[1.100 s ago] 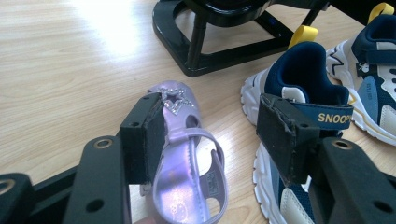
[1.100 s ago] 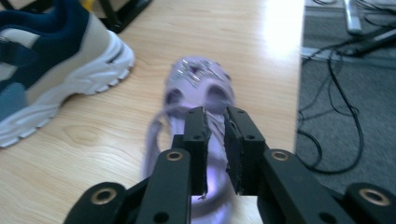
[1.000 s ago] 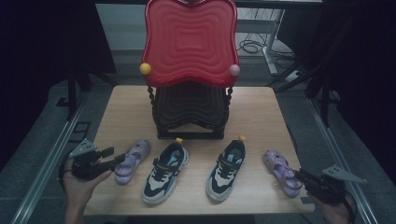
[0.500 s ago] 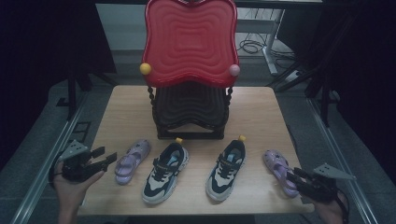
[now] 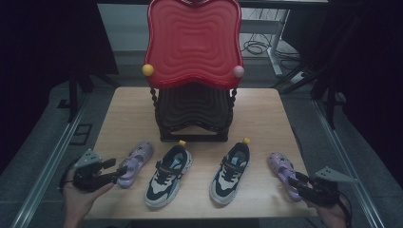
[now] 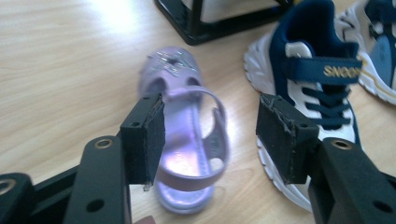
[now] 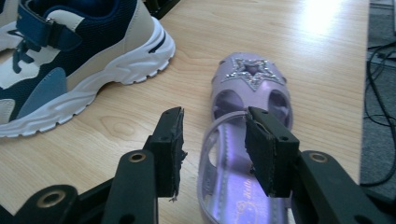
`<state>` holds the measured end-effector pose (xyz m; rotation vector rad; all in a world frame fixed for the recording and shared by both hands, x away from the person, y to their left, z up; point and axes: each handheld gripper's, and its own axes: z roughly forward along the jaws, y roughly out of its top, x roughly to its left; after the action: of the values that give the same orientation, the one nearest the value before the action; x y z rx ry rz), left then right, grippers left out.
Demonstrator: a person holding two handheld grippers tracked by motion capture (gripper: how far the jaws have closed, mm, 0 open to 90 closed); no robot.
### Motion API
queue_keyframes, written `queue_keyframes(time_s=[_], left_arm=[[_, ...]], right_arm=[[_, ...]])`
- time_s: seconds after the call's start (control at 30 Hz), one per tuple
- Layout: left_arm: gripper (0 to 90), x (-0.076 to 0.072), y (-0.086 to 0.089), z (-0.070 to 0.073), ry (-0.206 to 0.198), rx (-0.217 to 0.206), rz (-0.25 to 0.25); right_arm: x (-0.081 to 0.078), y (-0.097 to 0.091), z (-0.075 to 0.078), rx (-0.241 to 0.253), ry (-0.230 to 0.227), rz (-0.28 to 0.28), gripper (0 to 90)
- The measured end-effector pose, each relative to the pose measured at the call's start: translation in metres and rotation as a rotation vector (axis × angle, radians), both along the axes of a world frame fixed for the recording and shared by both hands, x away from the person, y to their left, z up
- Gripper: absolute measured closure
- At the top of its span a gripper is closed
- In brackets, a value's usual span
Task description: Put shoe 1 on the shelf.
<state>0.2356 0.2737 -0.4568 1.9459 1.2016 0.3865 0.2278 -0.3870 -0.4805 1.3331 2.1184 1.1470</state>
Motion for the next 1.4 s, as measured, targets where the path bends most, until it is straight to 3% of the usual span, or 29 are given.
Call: queue_keyframes(time_s=[0.23,0.33,0.73,1.0,1.4], left_arm=[[46.4,0.011,-0.019,-0.018,0.071,0.085,-0.022],[49.5,0.015,-0.022,-0.024,0.086,0.091,-0.020],[61.5,0.023,-0.034,-0.036,0.084,0.142,-0.014],[69.0,0.030,-0.043,-0.046,0.109,0.187,-0.031],[81.5,0.030,-0.044,-0.047,0.107,0.184,-0.032]], right_arm=[[0.003,0.005,-0.004,-0.005,0.012,0.014,56.9],[0.004,0.007,-0.005,-0.007,0.015,0.018,56.8],[0.004,0.007,-0.005,-0.003,0.015,0.018,57.0],[0.002,0.004,-0.002,0.002,0.017,0.021,58.4],[0.006,0.007,-0.011,-0.037,0.097,0.029,60.7]])
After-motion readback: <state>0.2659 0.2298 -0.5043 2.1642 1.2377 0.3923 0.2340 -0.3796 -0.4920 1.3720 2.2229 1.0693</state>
